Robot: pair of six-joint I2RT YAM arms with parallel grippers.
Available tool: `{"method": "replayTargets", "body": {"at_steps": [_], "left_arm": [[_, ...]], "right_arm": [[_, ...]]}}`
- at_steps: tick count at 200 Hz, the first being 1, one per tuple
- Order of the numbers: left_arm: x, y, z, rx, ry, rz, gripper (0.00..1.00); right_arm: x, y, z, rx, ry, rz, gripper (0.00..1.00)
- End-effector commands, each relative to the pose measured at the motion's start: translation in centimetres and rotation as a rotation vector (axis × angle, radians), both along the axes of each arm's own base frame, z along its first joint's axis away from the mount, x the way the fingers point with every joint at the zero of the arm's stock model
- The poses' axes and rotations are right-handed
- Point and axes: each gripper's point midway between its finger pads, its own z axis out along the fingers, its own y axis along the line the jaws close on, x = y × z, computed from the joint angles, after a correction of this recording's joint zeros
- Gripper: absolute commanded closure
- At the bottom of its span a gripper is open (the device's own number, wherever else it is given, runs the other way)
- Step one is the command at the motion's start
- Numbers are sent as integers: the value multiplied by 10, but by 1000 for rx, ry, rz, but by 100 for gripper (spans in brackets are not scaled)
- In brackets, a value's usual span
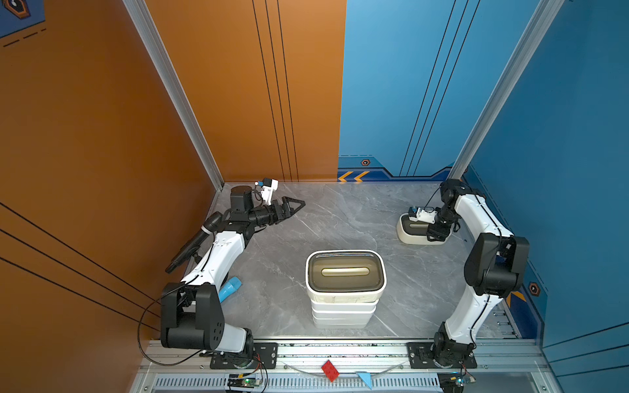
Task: Stack the tissue boxes
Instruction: Pick up the tissue box from the center of the board.
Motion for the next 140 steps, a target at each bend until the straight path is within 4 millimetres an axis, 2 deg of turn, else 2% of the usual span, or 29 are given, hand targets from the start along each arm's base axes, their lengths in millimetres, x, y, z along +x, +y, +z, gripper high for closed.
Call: {"method": "replayTargets", "body": {"at_steps": [1, 35, 71, 140], "left_arm": [[-1, -1, -4, -16, 7, -26, 2], [-5, -6, -4, -19, 0, -56, 2], [-9, -15, -5, -21, -3, -95, 2], [-6, -15, -11, -26, 20, -97, 2]], "right_arm": [[-9, 5, -11, 26, 75, 33, 29], [11, 6, -16, 33, 51, 2, 30], [18, 5, -23, 36, 51, -6, 30], [29, -1, -37, 10, 45, -29, 29]]}}
